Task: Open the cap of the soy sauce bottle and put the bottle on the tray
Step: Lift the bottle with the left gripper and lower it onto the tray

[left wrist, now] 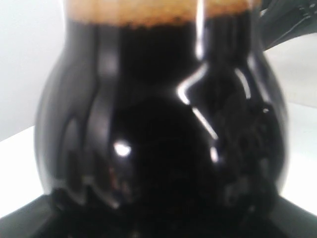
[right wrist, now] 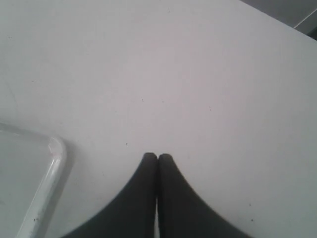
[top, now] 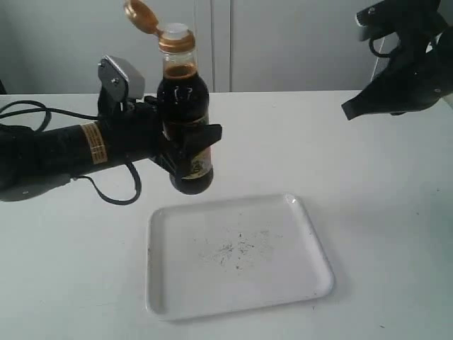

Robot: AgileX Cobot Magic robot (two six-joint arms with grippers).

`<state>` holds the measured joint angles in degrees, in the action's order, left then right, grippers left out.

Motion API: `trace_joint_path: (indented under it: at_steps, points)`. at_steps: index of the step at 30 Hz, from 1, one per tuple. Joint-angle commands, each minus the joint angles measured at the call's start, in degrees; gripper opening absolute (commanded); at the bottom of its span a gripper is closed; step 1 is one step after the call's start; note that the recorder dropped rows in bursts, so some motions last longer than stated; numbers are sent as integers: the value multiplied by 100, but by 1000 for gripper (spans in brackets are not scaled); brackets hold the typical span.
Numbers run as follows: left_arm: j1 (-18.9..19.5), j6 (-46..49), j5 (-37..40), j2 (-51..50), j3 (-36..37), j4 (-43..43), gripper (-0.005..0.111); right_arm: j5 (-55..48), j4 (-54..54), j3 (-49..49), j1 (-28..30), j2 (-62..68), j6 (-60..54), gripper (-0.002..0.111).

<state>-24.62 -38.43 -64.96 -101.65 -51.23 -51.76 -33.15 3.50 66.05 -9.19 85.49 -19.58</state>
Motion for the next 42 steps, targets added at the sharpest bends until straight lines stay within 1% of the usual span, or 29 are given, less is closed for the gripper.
trace_joint_path:
  at_steps: [1,5,8,13,17,21,25,27,30,31,42]
  points:
    - [-465,113,-500,171,-15,786,0,-112,-8,-108,71,-52,43,0]
    - [-866,310,-500,171,-15,935,0,276,279,-277,71,-52,43,0]
    - [-1179,395,-500,171,-15,1169,0,288,377,-277,71,-52,43,0]
    - [-1355,364,-500,112,-15,1144,0,288,458,-277,71,-25,43,0]
    - [-1383,464,-500,-59,115,1089,0,314,523,-277,60,-25,149,0]
    - [-1383,786,-500,-253,348,1271,0,307,587,-277,60,-25,149,0]
    - [-1383,1004,-500,-407,350,1306,0,328,586,-277,60,-15,149,0]
    - [-1383,1017,-500,-514,350,1427,0,327,586,-277,60,0,149,0]
    - [-1383,1089,-500,-746,350,1924,0,317,598,-277,60,-2,149,0]
    - [-1383,1170,-500,-760,350,1965,0,328,598,-277,60,-2,149,0]
    - [-1383,1243,-500,-796,387,1774,0,290,605,-277,60,-2,149,0]
